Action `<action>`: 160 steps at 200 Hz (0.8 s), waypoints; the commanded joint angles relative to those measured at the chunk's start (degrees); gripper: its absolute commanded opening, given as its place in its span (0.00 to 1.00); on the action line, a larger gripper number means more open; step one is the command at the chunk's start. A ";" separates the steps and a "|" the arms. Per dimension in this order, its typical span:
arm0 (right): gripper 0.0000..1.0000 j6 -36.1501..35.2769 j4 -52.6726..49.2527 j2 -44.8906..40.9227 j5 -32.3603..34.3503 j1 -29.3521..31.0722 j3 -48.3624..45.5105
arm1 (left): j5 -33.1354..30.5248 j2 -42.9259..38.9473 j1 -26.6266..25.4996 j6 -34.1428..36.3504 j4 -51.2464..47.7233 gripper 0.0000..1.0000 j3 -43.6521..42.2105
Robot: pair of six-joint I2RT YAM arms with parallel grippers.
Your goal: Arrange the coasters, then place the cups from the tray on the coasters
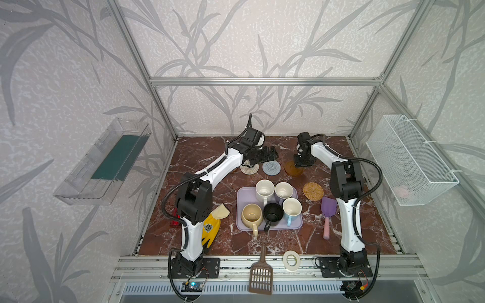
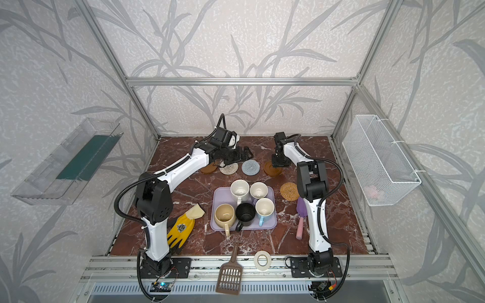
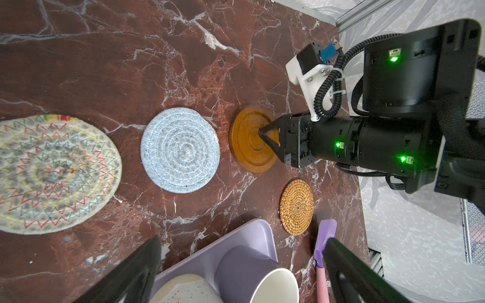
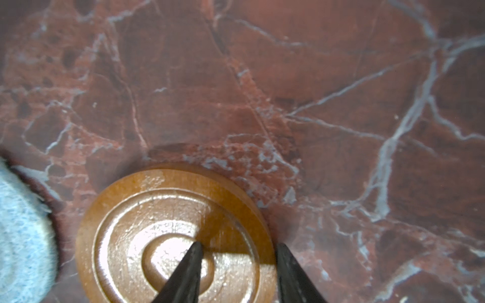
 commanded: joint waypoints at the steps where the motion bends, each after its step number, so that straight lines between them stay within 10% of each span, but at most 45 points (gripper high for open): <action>1: 0.44 -0.43 -4.52 3.33 0.90 0.44 1.91 | -0.68 -2.53 -0.15 1.47 -0.56 0.99 -1.20; 103: 0.50 -0.57 -5.60 2.91 2.21 0.56 5.20 | -1.36 -4.85 -0.10 1.73 0.39 0.99 -3.77; 160: 0.82 -1.07 -7.54 -6.61 0.60 0.98 5.29 | -3.03 -7.92 0.16 3.66 -3.50 0.99 -2.67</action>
